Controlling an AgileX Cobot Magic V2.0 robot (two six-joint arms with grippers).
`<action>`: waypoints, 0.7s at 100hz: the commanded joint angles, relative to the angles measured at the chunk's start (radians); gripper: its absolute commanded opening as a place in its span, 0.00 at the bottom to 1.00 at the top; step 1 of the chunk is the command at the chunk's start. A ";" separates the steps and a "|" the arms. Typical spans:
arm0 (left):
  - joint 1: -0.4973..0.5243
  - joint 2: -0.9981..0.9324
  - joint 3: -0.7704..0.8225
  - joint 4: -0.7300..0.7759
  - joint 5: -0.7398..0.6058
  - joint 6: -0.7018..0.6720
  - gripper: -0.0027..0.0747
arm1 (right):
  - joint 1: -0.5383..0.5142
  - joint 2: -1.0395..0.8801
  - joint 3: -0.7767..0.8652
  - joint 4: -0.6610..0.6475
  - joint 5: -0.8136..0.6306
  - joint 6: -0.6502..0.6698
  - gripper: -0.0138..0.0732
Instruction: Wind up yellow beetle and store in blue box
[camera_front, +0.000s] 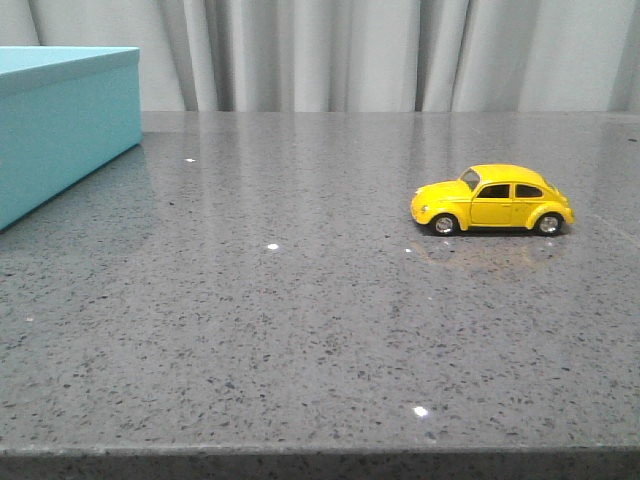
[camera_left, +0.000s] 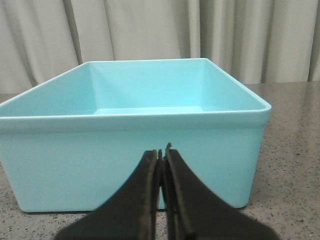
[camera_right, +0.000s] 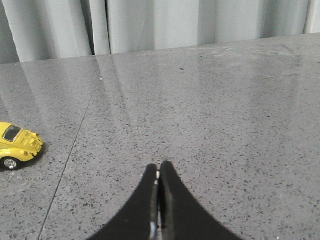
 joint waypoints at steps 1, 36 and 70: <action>-0.008 -0.031 0.044 0.001 -0.075 -0.008 0.01 | -0.004 -0.023 -0.020 -0.009 -0.076 -0.014 0.08; -0.008 -0.031 0.044 0.001 -0.075 -0.008 0.01 | -0.004 -0.023 -0.020 -0.009 -0.076 -0.014 0.08; -0.008 -0.031 0.044 0.001 -0.087 -0.008 0.01 | -0.004 -0.023 -0.020 -0.009 -0.085 -0.014 0.08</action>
